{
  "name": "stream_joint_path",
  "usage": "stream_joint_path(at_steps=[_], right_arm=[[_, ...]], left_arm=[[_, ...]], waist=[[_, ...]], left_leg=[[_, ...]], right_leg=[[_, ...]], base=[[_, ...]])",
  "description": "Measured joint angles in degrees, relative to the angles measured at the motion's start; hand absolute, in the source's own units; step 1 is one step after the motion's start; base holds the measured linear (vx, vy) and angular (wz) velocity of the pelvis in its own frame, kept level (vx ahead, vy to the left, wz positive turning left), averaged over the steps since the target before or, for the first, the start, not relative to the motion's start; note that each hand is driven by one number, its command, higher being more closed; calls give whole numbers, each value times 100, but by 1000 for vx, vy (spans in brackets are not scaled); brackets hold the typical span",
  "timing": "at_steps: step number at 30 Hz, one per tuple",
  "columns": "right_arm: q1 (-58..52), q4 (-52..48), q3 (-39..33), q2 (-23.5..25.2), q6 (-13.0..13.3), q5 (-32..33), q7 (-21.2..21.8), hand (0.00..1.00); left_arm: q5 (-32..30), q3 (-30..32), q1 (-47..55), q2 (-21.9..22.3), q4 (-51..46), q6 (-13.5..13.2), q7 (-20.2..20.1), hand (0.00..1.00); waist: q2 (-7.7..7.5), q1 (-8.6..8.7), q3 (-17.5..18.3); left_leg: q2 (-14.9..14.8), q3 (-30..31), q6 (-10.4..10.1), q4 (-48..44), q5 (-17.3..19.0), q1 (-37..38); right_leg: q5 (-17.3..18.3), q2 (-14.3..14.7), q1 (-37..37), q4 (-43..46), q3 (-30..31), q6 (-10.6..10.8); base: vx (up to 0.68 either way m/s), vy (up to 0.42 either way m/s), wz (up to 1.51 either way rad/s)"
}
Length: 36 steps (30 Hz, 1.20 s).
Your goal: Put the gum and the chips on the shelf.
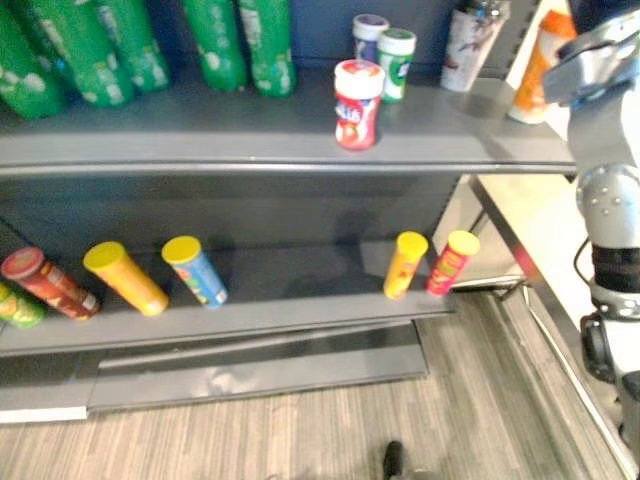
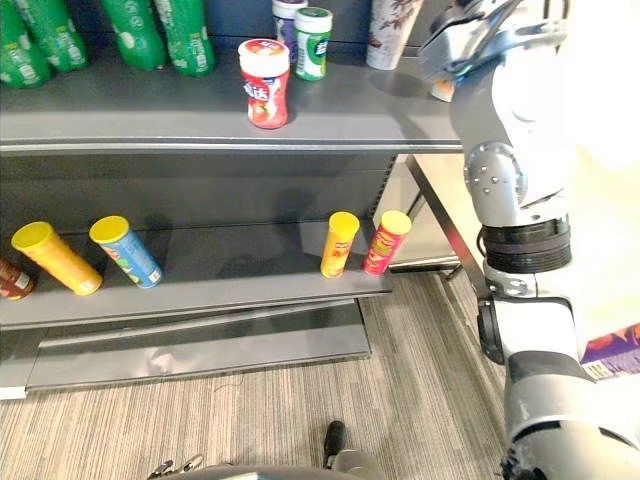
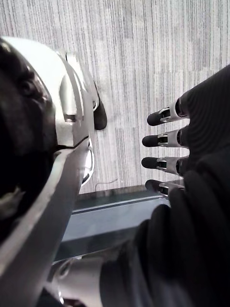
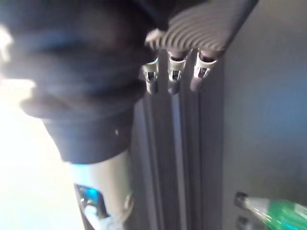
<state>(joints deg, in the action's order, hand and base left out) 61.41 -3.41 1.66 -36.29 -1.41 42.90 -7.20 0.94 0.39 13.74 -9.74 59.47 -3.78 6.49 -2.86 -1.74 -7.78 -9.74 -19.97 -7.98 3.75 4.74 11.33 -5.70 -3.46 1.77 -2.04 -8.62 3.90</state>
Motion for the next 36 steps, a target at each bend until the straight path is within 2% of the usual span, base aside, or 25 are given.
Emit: stream_joint_path(at_steps=[4, 6, 8, 12, 14, 17, 18, 24, 26, 29, 33, 36], right_arm=[[-605, -355, -606, -260, 239, 330, 16, 0], [-1128, -536, -876, -268, 269, 501, 38, 0], [-1990, -947, -1176, -211, 240, 601, 280, 0], [-3350, -1615, -1262, 290, -50, 737, 762, 0], [-4385, -1934, -1217, 768, -273, 733, 1174, 0], [-5311, -2073, -1058, 1107, -499, 734, 1602, 0], [-5860, -2072, -855, 1233, -678, 746, 1892, 0], [-7073, -2021, -103, 1616, -863, 990, 2289, 0], [-7267, -1909, 213, 1705, -892, 989, 2413, 0], [-7493, -1156, 833, 1828, -968, 850, 2584, 0], [-7553, -244, 1054, 1959, -1020, 706, 2601, 0], [-7525, 877, 1089, 2166, -928, 582, 2423, 0]], left_arm=[[5, 3, -3, 6, 105, -67, 5, 0], [5, 7, 0, 9, 154, -98, 4, 0], [20, 18, 7, 35, 208, -116, 5, 0], [52, 145, 86, 112, 222, -129, 6, 0], [63, 226, 123, 138, 223, -219, 14, 0], [82, 236, 133, 147, 225, -242, 52, 0], [120, 235, 130, 151, 241, -245, 118, 0], [181, 214, 129, 135, 285, -257, 219, 0], [328, 186, 127, 115, 329, -255, 221, 0], [513, -21, 117, 59, 332, -258, 227, 0], [558, -101, 108, 51, 331, -254, 227, 0], [568, -134, 104, 53, 329, -254, 235, 0]], waist=[[41, 29, 196], [64, 31, 262], [105, 101, 300], [179, 229, 342], [179, 312, 344], [179, 319, 345], [178, 333, 344], [128, 356, 306], [115, 357, 302], [120, 353, 296], [143, 346, 287], [175, 329, 273]], left_leg=[[-8, -110, -24, 13, 26, 52], [-12, -157, -33, 6, 52, 87], [-9, -180, -35, 2, 65, 99], [-28, -316, -46, -6, 94, 167], [-68, -357, -58, -14, 110, 182], [-79, -454, -68, -44, 142, 188], [-73, -470, -68, -48, 149, 178], [-67, -470, -70, -65, 169, 173], [-73, -490, -79, -113, 200, 167], [-71, -513, -62, -211, 261, 141], [-54, -447, -54, -223, 265, 80], [-53, -395, -53, -218, 265, 72]], right_leg=[[0, 33, 8, -4, 93, 1], [0, 46, 4, 1, 147, 1], [1, 45, 6, 6, 176, 1], [1, 87, 15, 10, 298, 1], [3, 114, 17, 12, 331, 1], [3, 144, 56, 12, 417, 0], [3, 148, 86, 12, 449, 1], [3, 145, 91, 11, 459, 1], [5, 143, 85, 11, 460, 4], [6, 111, 75, 11, 453, 8], [7, 71, 80, 2, 386, 10], [8, 52, 58, 1, 305, 12]], base=[[0, -4, -13], [-15, -7, -15], [-22, -9, -5], [-16, -13, -16], [-15, -25, -10], [-13, -16, -18], [-7, -7, -12], [-1, -1, -1], [-8, -4, -2], [-5, -1, -1], [-13, -5, 10], [1, -8, 10]])
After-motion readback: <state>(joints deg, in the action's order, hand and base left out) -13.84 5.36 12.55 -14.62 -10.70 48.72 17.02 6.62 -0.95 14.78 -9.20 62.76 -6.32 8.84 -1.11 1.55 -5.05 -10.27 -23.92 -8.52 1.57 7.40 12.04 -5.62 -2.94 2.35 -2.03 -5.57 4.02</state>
